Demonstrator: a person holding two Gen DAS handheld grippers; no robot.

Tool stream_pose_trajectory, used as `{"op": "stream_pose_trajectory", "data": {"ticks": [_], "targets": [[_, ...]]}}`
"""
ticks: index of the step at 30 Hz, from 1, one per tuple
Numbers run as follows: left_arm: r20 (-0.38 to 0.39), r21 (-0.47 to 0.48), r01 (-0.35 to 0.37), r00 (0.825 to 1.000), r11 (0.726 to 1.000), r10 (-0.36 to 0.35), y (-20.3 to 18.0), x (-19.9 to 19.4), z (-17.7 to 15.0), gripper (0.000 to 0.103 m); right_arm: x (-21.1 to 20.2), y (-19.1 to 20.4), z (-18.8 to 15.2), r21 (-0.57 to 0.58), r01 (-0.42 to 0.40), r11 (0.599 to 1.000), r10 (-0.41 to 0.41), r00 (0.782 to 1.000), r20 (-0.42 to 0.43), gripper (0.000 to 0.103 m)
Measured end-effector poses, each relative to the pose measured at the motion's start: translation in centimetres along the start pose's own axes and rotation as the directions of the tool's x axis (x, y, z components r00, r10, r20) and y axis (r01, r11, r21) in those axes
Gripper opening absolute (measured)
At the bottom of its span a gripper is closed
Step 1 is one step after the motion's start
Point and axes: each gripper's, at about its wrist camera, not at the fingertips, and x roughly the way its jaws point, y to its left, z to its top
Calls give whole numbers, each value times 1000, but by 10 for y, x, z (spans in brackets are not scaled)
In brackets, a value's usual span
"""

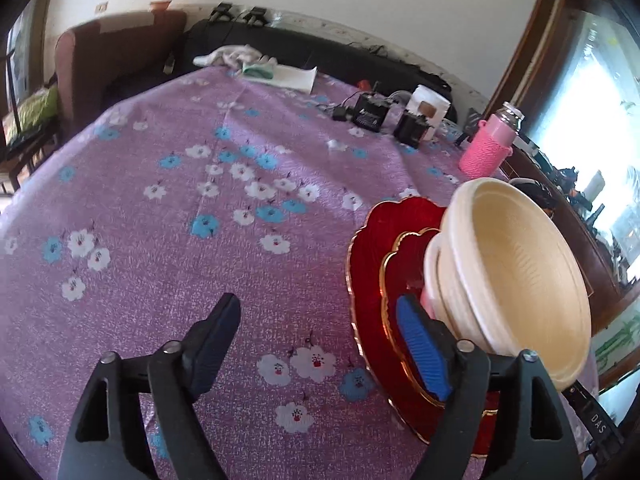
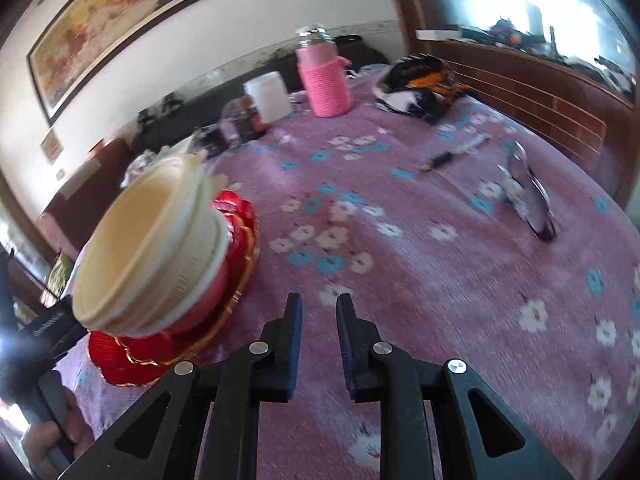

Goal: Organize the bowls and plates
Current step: 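Open the right tool and pull both tools back from the stack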

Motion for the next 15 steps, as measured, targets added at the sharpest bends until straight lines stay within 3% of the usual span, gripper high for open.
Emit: {"op": "stream_pose_trajectory", "data": {"ticks": [5, 7, 15], "targets": [[54, 32, 11, 998, 999, -13, -3, -13, -1, 89, -13, -2, -9, 41, 93, 995, -94, 995, 22, 19], [65, 34, 10, 998, 999, -12, -3, -15, -1, 90, -16, 1, -10, 54, 91, 994, -92, 995, 26, 19], [114, 52, 16, 993, 998, -22, -7, -27, -2, 90, -33, 25, -18, -27, 63, 998, -60, 994, 93, 45]]}}
